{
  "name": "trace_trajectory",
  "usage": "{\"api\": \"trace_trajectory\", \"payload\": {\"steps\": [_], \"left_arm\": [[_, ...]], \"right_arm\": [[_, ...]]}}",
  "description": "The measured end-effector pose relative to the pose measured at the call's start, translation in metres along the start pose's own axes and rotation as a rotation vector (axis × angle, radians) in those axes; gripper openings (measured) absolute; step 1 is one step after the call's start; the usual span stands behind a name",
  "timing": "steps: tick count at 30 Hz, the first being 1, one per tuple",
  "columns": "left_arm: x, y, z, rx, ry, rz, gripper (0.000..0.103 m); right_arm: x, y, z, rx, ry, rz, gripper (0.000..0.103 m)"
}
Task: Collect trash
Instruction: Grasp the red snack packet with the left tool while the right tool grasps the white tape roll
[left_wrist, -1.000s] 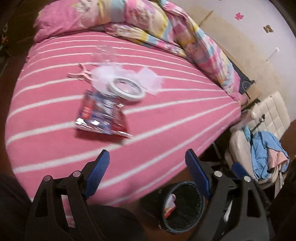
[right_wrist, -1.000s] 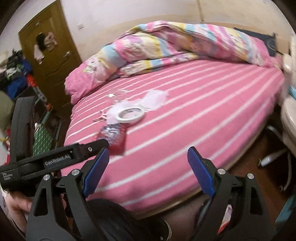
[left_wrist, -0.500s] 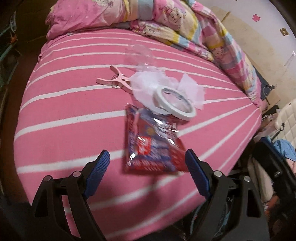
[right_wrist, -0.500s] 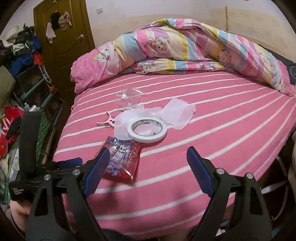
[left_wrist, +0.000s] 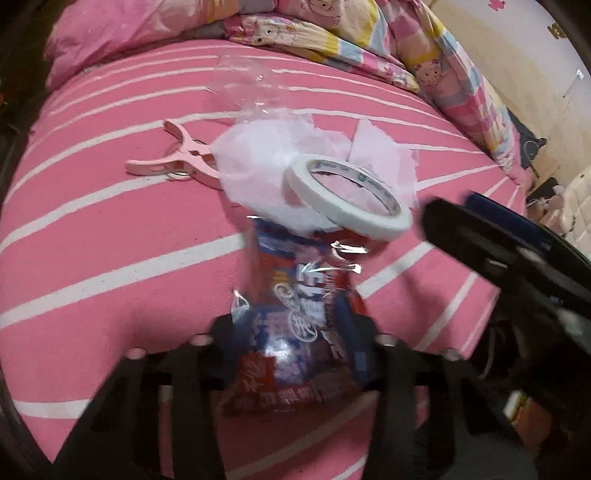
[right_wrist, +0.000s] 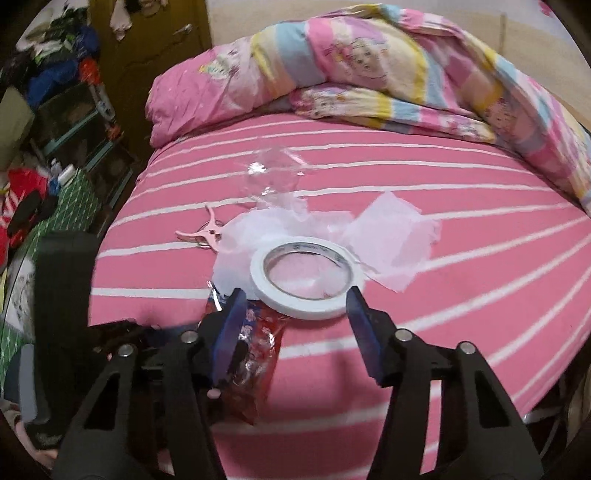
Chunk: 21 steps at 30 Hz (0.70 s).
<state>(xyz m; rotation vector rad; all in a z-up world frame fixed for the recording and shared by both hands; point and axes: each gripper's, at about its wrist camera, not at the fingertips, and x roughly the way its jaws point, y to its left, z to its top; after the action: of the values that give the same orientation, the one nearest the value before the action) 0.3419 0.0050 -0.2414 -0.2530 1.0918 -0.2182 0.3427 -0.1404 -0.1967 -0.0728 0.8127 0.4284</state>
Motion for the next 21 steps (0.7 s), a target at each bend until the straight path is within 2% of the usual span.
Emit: {"api": "trace_trajectory", "payload": {"steps": [2,5,11,15,18,19,21], "left_arm": [[0.0,0.003,0.0,-0.011,0.014,-0.009,0.022],[-0.003,0.011,-0.001,-0.05,0.042,-0.029,0.016],[-0.004,0.027,0.001,-0.124,0.087,-0.064,0.015],[-0.002,0.029,0.0,-0.134,0.103,-0.069,0.014],[-0.003,0.031,0.0,-0.135,0.107,-0.069,0.014],[-0.004,0.032,0.0,-0.14,0.108,-0.071,0.014],[-0.006,0.035,-0.002,-0.144,0.107,-0.071,0.014]], "right_arm": [[0.015,0.005,0.005,-0.036,0.028,0.006,0.049],[0.033,0.01,0.006,-0.064,0.066,0.013,0.045],[0.059,0.011,0.004,-0.064,0.142,0.027,0.044],[0.072,0.012,0.001,-0.065,0.206,0.03,0.044],[0.079,0.017,-0.001,-0.102,0.223,0.01,0.043],[0.08,0.018,-0.001,-0.107,0.224,0.007,0.042],[0.081,0.021,0.0,-0.112,0.234,0.018,0.033]]}}
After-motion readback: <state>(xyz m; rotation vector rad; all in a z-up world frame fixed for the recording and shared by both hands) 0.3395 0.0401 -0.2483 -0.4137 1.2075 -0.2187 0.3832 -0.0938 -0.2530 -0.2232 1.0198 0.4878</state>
